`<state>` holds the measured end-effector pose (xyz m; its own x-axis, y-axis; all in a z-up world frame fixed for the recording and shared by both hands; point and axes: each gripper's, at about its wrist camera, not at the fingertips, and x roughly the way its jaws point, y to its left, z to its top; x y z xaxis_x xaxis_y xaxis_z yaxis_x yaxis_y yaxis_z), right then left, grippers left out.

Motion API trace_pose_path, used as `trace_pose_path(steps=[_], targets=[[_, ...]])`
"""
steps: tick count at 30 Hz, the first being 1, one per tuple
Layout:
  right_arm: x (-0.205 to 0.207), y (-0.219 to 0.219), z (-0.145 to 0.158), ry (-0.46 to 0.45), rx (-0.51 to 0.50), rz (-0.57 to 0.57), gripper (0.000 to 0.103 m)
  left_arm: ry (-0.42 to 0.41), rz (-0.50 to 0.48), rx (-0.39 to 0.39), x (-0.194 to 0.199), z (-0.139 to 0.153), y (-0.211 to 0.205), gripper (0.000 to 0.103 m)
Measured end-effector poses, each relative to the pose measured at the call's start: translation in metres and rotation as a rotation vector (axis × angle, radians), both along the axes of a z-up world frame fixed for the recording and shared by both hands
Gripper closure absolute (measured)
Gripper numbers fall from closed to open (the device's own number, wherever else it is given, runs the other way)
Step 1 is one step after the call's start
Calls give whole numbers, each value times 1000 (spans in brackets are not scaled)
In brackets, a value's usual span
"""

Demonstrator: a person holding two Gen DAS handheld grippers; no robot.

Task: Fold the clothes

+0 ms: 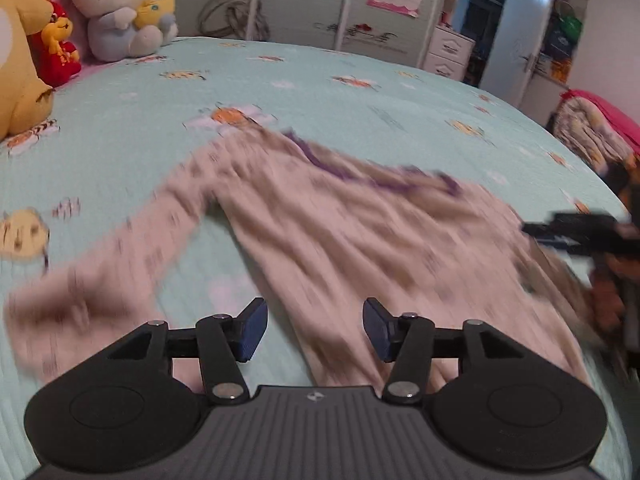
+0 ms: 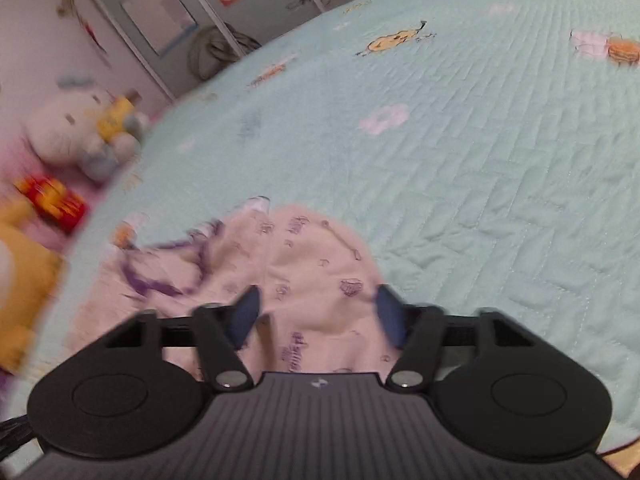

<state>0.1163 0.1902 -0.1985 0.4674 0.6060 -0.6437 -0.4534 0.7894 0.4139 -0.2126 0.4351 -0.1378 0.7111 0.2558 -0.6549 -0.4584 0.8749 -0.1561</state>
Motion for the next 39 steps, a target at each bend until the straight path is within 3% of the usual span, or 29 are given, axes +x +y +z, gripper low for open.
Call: trace_pose_path(steps=[1,6,7,9,11,13,18,21,24,25,27,28,29,30,32,34,36,39], targets=[[-1,-6,1,-4,-15,-19,103,-3,-12,-5,-7,-1,-12,47],[-12,-58,22,-91,-48,-196,103,5,-53,-34,-42,-7,-55,47],[-22,-71,31,-106,-23,-225,97,9,-54,-51,-48,-8,-60,47],[-55,-89,49,-135,43,-163,90,10,-44,-90,-61,-10,-69,47],[-102,-95,60,-186,74,-60,51,2,-59,-117,-73,-12,-79,47],[-153,-95,65,-244,72,41,39,9,-65,-79,-83,-12,-97,47],[-265,-68,51,-336,-13,261,39,30,-126,-1,-97,-9,-136,47],[-303,-43,41,-414,-121,324,40,43,-156,42,-102,-10,-154,46],[-309,-24,36,-465,-183,362,41,68,-174,63,-100,-15,-165,46],[-306,-16,31,-462,-211,366,42,75,-177,60,-98,-18,-166,46],[-299,-1,22,-453,-267,372,60,89,-182,55,-93,-23,-169,46],[-292,1,17,-429,-295,352,86,95,-183,52,-92,-26,-170,47],[-286,3,12,-405,-320,329,100,92,-171,51,-93,-26,-168,47],[-277,-3,15,-371,-290,259,100,90,-160,50,-94,-27,-167,49],[-257,-41,33,-274,-123,120,100,75,-124,41,-98,-25,-160,60],[-246,-74,46,-245,-71,44,100,54,-83,24,-103,-21,-151,67],[-235,-108,59,-217,-22,-31,100,34,-69,15,-105,-17,-145,68],[-247,-129,60,-241,-59,-54,95,38,-96,21,-102,-19,-152,65]])
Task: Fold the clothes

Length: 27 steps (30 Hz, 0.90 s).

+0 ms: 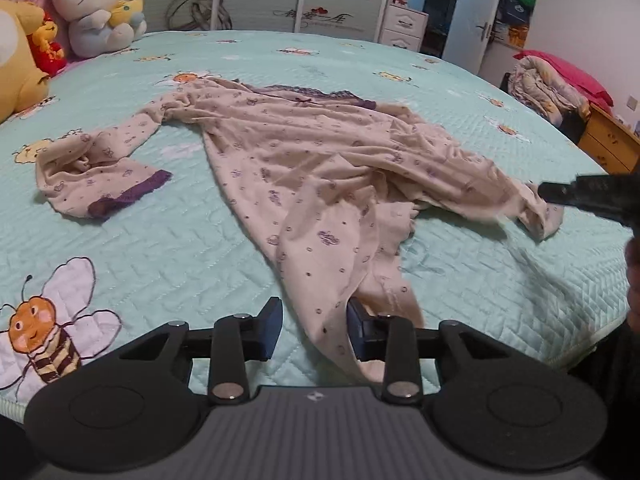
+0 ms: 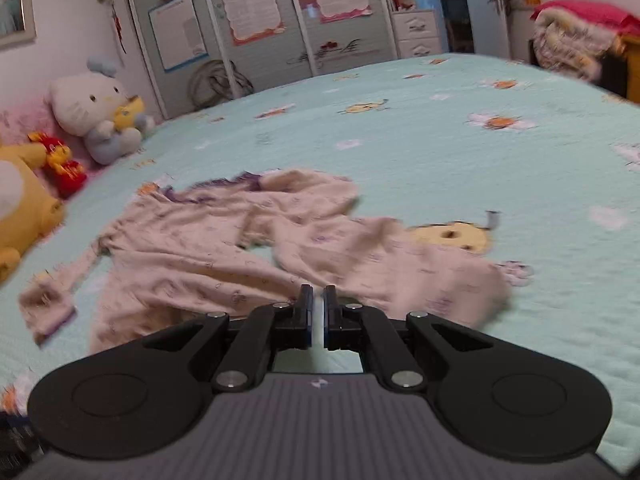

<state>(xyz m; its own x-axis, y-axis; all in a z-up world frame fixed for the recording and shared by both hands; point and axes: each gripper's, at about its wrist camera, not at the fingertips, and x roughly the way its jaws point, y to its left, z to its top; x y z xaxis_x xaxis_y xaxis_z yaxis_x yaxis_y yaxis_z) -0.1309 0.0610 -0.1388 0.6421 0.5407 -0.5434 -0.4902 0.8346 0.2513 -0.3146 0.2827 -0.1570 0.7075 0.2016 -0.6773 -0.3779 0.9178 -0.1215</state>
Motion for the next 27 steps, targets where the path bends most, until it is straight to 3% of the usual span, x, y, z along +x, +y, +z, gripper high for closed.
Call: trace_pose_path(steps=[3,5,6,10,11,14,16,18,19,20,24,27], targets=[[-20,-9,-1,-35,-9,15,85,19,-29,27,5,-5,-12,58],[-35,7,-3,-97,-51,85,60,35,-37,51,9,-9,-18,54],[-43,16,-4,-128,-73,120,56,39,-36,63,10,-10,-20,51],[-51,55,-28,-277,-258,171,54,58,-12,91,13,-16,-17,49],[-44,63,-36,-276,-307,174,54,60,-6,92,13,-17,-15,49],[-26,77,-59,-262,-425,155,55,51,-11,81,11,-19,-12,58],[-18,73,-63,-253,-387,137,55,41,-14,82,11,-16,-8,86],[-9,68,-59,-217,-338,114,58,17,27,114,10,-8,-3,101],[-5,64,-54,-197,-301,102,76,-12,58,140,5,1,3,101],[0,60,-49,-178,-264,90,102,-41,90,166,0,9,8,101],[9,39,-27,-138,-94,38,103,-143,209,267,-25,51,33,101],[6,32,-12,-145,-23,40,103,-193,267,341,-43,79,44,101]])
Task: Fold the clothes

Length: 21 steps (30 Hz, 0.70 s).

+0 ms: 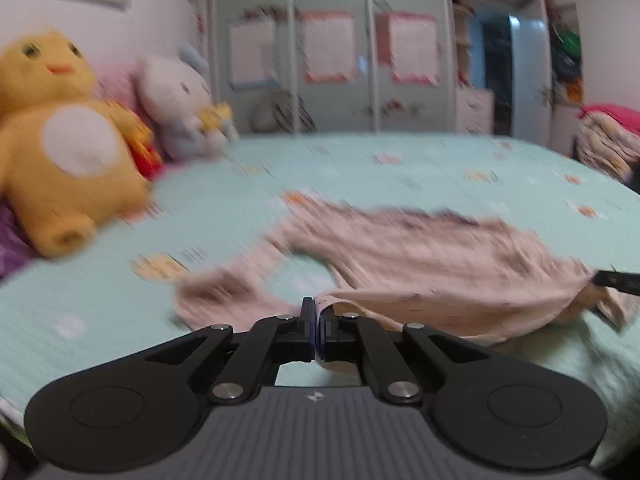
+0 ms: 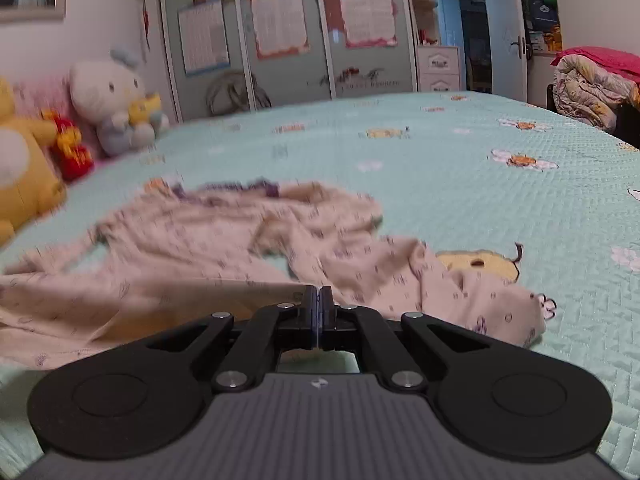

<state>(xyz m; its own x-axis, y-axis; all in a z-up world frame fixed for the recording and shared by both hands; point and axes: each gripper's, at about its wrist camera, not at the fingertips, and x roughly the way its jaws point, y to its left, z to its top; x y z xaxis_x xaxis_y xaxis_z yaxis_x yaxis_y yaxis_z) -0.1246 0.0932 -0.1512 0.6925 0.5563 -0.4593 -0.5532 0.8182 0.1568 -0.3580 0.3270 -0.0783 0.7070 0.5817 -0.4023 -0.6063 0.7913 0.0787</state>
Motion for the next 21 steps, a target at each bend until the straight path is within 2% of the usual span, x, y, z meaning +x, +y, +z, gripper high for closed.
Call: trace_pose_path(steps=[2,7,11,14,17,18,21], targets=[[-3,1,15,-18,39,18,103,-29,26,28,-10,14,4,101],[-14,4,65,-76,162,79,103,-127,83,35,-36,48,9,101],[-33,-1,97,-90,246,142,103,-174,97,38,-54,66,6,101],[-45,-7,110,-111,282,166,103,-157,116,71,-54,65,4,101],[-44,1,101,-101,203,164,102,-65,128,36,-38,36,18,101],[-41,6,92,-64,150,147,101,-36,136,13,-33,24,23,101],[-41,16,56,48,21,181,79,34,140,-35,-32,-9,26,100]])
